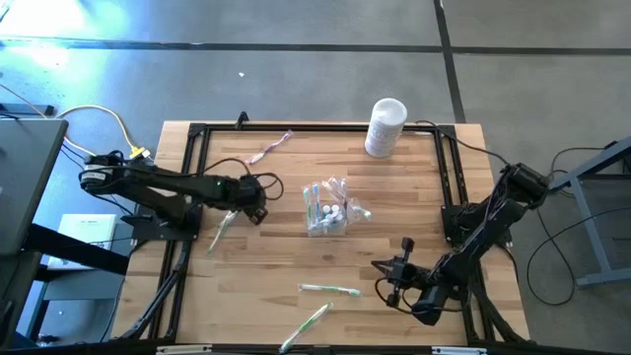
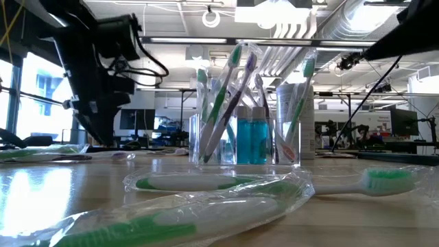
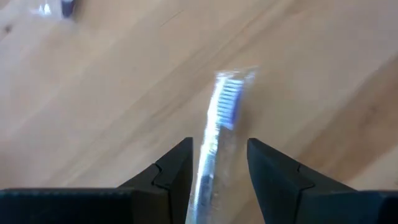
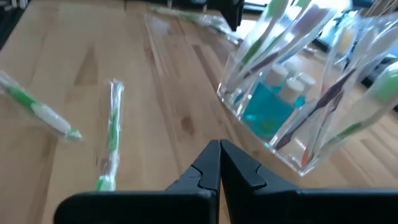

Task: Pick & Place toothbrushing station
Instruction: Put the violet toothbrush into the transparent organizer

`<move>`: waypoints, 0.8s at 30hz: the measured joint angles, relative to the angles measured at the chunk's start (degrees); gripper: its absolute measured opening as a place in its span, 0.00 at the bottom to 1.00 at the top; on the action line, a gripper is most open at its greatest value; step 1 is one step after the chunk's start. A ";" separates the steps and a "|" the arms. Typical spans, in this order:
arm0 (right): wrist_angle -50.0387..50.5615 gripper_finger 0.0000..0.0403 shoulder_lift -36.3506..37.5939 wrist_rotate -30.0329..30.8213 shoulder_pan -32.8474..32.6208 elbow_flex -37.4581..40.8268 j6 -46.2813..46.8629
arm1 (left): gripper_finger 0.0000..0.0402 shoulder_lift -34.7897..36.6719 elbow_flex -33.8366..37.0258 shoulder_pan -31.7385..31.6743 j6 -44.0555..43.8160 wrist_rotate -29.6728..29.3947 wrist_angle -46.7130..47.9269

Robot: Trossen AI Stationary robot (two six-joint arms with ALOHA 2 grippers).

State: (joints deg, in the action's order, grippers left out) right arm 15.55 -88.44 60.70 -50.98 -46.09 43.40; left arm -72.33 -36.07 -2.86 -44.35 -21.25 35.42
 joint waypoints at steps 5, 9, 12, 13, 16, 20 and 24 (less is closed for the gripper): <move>-1.65 0.00 -1.23 -1.11 1.05 -0.02 -0.11 | 0.36 -3.24 0.00 -3.62 2.46 3.92 -1.82; -2.27 0.00 -1.56 -1.20 1.53 -0.02 -0.41 | 0.36 -5.92 0.00 -3.91 3.91 4.79 -4.41; -2.60 0.00 -1.56 -1.76 1.62 -0.02 -1.01 | 0.36 -7.80 -0.04 -3.91 4.29 5.75 -5.45; -2.89 0.00 -1.56 -2.22 1.62 -0.02 -1.27 | 0.36 -8.41 -0.17 -3.89 4.44 5.80 -5.49; -3.26 0.00 -1.56 -2.45 1.62 -0.02 -1.42 | 0.36 -9.93 -0.26 -3.89 3.88 5.99 -5.21; -3.73 0.00 -1.56 -2.51 1.62 -0.02 -1.62 | 0.35 -10.83 -0.26 -3.84 3.78 6.10 -4.92; -3.78 0.00 -1.56 -2.51 1.62 -0.02 -1.62 | 0.29 -10.87 -0.20 -3.86 4.01 6.77 -5.05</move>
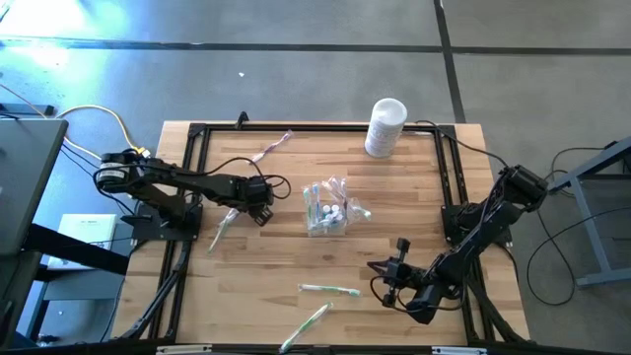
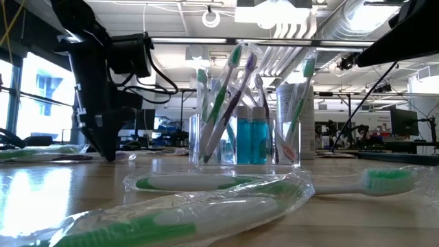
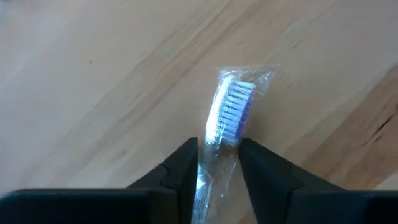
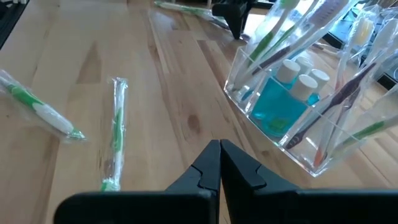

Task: Pick & Place toothbrushing station
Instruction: Put the violet toothbrush into the transparent organizer

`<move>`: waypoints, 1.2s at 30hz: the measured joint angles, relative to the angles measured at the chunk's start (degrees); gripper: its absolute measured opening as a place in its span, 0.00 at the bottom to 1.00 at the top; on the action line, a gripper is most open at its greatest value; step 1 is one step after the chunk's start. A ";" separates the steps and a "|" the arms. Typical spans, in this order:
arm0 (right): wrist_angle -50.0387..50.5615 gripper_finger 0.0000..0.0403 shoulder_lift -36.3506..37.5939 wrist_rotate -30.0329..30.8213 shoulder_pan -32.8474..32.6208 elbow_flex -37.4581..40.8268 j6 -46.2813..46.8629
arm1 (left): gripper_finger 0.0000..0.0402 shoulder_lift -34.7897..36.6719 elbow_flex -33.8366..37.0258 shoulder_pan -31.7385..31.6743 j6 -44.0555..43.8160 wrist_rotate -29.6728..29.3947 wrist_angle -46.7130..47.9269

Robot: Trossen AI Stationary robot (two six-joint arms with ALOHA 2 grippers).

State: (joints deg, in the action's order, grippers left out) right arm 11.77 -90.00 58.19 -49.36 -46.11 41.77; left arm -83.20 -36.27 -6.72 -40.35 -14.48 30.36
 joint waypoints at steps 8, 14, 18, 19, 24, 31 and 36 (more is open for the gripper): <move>-2.66 0.00 0.00 -2.46 0.07 0.00 0.41 | 0.03 -0.02 0.08 0.54 -0.54 3.33 -0.43; -3.87 0.00 0.02 -6.71 1.37 0.02 0.03 | 0.01 0.01 -3.48 5.88 -1.44 -0.51 3.04; -4.00 0.00 0.02 -9.30 2.01 0.02 0.02 | 0.01 0.24 -9.89 11.19 -1.51 -1.75 5.39; -4.22 0.00 0.02 -10.41 2.27 0.02 0.01 | 0.01 0.26 -11.79 12.63 -1.51 -3.47 7.17; -5.75 0.00 0.02 -13.62 3.31 0.02 -1.68 | 0.01 0.39 -21.99 20.20 -2.99 -9.43 14.84; -11.93 0.00 0.02 -17.71 3.37 0.04 -7.33 | 0.00 0.39 -30.58 32.87 -6.34 -17.85 18.68; -18.63 0.00 0.02 -23.88 3.54 0.04 -12.20 | 0.00 0.44 -32.11 43.75 -4.70 -27.83 8.71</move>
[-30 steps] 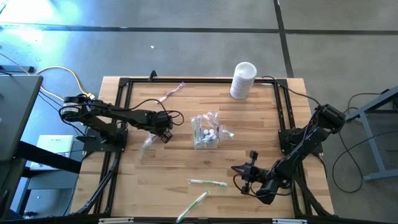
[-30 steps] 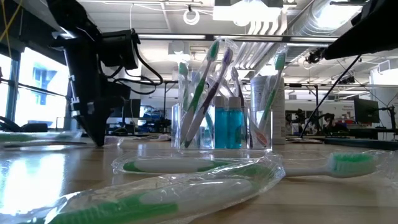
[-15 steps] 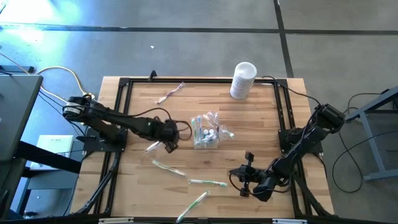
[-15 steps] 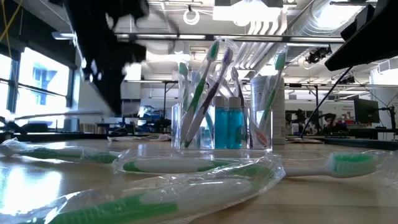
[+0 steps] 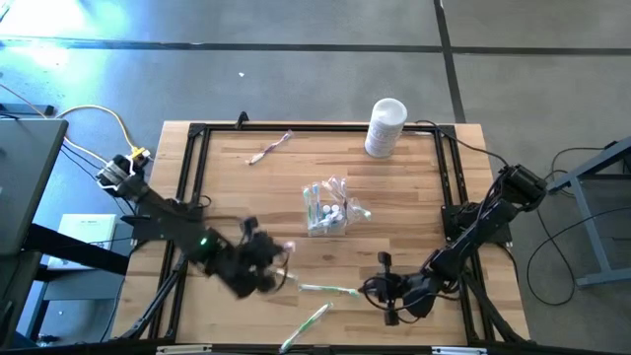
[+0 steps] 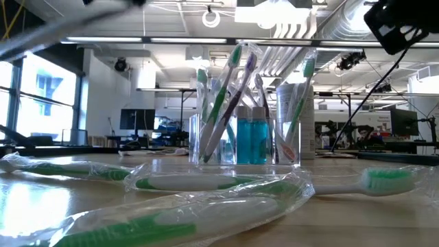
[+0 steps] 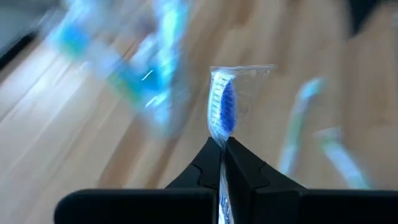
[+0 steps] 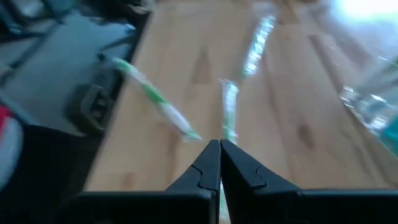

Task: Pick & Place toothbrushing station
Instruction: Put the violet toothbrush into the transparent organizer

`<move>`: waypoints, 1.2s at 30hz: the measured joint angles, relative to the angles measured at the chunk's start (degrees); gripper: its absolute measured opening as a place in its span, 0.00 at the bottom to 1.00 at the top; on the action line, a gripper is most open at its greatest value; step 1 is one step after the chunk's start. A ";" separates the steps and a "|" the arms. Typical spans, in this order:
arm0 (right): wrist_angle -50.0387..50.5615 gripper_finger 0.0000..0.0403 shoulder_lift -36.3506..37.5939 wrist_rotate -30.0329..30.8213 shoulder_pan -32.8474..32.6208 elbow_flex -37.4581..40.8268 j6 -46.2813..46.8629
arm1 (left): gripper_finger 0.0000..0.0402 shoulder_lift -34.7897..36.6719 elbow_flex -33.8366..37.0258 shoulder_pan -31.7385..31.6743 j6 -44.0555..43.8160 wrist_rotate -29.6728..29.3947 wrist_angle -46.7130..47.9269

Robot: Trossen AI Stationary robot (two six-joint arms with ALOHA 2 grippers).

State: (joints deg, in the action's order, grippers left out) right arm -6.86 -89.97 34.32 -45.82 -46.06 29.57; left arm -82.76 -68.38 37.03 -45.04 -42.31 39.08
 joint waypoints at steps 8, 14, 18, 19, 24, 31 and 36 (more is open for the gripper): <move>-9.79 0.02 0.02 -3.31 1.77 0.00 -8.85 | 0.00 -3.93 -0.07 6.16 15.03 -3.29 -21.58; -14.62 0.17 0.02 -3.40 2.91 0.00 -13.31 | 0.00 -9.64 -0.06 5.60 25.21 1.38 -30.62; -15.97 0.31 0.02 -3.38 2.91 0.00 -14.97 | 0.00 -10.96 -0.04 5.36 27.86 3.69 -33.44; -16.42 0.35 0.02 -3.40 2.91 0.00 -16.28 | 0.00 -11.19 -0.04 5.36 28.14 3.76 -34.08; -21.39 0.47 0.02 -3.39 2.91 0.00 -25.90 | 0.00 -12.74 -0.04 5.36 29.73 3.83 -39.89; -26.46 0.50 0.02 -3.31 2.91 0.00 -36.39 | 0.00 -16.38 -0.04 5.35 35.48 3.81 -50.52; -26.34 0.50 0.02 -4.18 3.55 0.00 -36.62 | 0.00 -17.79 -0.07 4.08 39.72 4.29 -54.54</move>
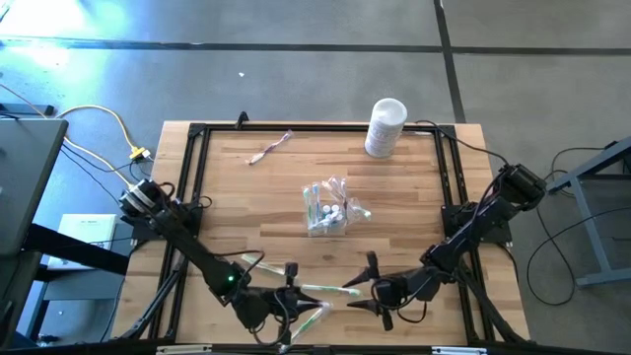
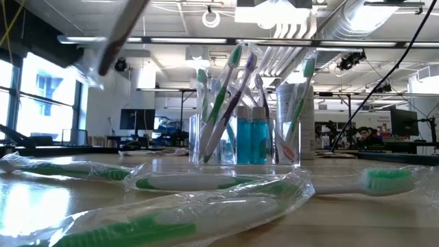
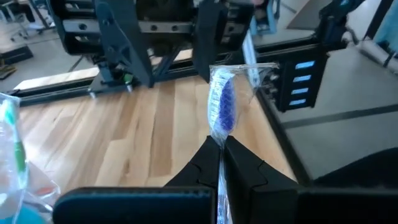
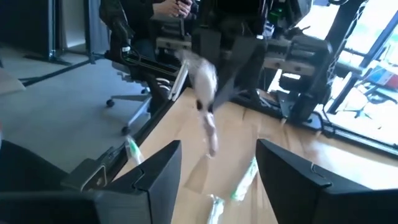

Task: Pick & Place toothbrushing station
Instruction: Put the violet toothbrush into the transparent organizer

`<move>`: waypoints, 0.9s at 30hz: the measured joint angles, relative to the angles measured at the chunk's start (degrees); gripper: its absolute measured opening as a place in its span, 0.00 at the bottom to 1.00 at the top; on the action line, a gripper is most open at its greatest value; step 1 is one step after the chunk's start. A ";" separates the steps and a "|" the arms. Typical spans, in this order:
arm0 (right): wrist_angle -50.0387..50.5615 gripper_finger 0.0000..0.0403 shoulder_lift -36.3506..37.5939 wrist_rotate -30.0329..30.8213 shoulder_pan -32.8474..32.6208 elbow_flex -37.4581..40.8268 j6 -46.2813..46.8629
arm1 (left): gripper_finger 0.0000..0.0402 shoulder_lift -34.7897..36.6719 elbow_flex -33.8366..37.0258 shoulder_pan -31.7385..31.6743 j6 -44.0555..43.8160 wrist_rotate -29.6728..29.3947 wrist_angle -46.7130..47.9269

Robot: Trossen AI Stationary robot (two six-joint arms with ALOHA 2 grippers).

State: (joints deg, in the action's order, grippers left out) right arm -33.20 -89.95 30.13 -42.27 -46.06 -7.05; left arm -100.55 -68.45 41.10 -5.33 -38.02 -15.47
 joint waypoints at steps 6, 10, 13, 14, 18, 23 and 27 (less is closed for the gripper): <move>1.21 0.49 0.00 -3.11 1.02 0.00 2.53 | 0.00 -0.02 0.00 -1.08 0.59 1.46 -0.01; 1.15 0.49 0.00 -3.64 1.99 0.00 2.32 | 0.00 -0.02 0.00 -0.14 0.61 1.64 -0.50; 0.86 0.49 -0.42 -5.08 2.94 0.00 2.82 | 0.00 -0.02 0.00 0.73 1.87 1.64 -0.78; 1.16 0.49 -0.50 -5.46 3.00 0.00 2.80 | 0.00 -0.02 0.00 1.00 2.07 1.62 -0.84; 1.24 0.49 -0.50 -8.21 2.90 0.00 2.81 | 0.00 -0.02 0.00 1.06 2.57 1.55 -0.95; 1.48 0.49 -0.50 -8.46 2.96 0.00 2.75 | 0.00 -1.31 -0.01 0.89 4.00 2.45 -1.67; 1.71 0.49 -0.50 -9.46 2.89 0.00 2.75 | 0.00 -2.39 0.02 0.52 4.05 2.82 -2.63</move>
State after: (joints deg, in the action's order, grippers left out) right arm -31.48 -90.45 20.67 -39.38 -46.06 -4.29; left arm -102.95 -68.42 41.62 -1.28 -35.20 -18.09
